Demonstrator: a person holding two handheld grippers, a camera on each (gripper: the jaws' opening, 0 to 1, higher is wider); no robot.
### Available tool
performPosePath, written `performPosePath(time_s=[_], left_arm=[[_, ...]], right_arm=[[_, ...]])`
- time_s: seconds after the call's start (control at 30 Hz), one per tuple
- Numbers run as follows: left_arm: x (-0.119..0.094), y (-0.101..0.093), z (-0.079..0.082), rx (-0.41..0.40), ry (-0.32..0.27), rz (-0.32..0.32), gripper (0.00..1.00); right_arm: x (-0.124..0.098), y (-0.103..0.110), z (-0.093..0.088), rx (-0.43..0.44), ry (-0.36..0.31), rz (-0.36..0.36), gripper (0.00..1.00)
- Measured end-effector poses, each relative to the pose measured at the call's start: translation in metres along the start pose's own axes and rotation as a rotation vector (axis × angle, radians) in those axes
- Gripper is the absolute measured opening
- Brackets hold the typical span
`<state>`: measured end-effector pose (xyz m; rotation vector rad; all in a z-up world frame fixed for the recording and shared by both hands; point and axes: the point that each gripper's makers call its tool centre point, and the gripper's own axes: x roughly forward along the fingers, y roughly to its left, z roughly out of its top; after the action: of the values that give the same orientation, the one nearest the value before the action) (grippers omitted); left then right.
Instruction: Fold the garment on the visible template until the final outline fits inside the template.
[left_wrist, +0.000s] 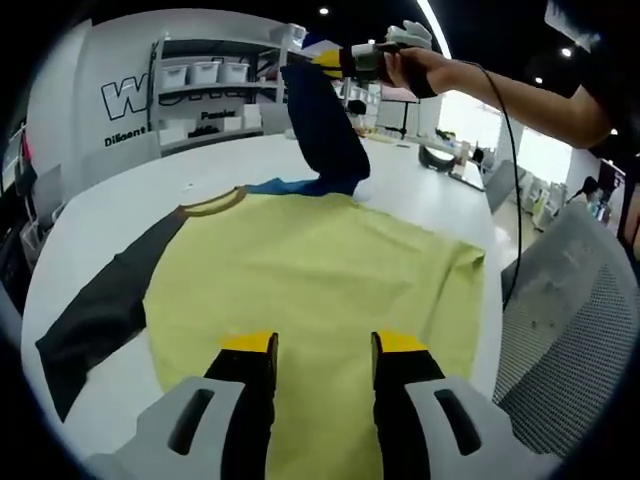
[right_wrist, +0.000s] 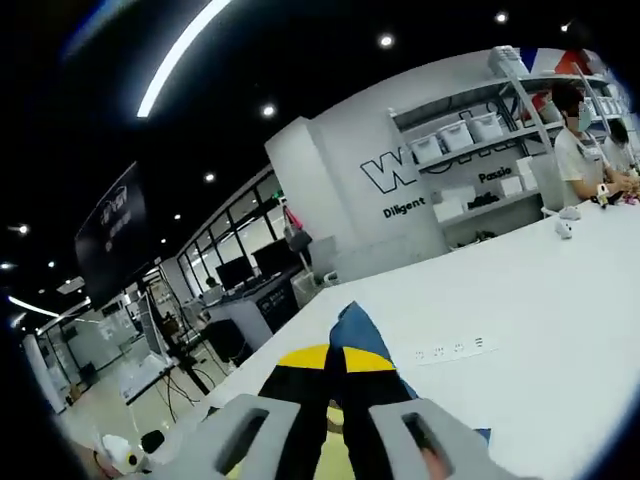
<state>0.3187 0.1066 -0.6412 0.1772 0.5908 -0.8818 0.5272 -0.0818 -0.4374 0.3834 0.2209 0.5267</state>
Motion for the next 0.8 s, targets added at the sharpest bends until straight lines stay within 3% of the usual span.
performPosePath(time_s=[0.23,0.43,0.8], left_arm=[[0.001,-0.002,0.001,0.005,0.001,-0.007,0.32],[-0.001,-0.003,0.002,0.005,-0.004,-0.008,0.32],[-0.003,-0.003,0.005,-0.002,-0.014,-0.007,0.33]], right_arm=[[0.025,0.035,-0.004,0.012,-0.004,0.062,0.0],[0.05,0.062,-0.019,0.011,0.004,0.097,0.0],[0.091,0.092,-0.094,0.073,0.125,0.122,0.0]])
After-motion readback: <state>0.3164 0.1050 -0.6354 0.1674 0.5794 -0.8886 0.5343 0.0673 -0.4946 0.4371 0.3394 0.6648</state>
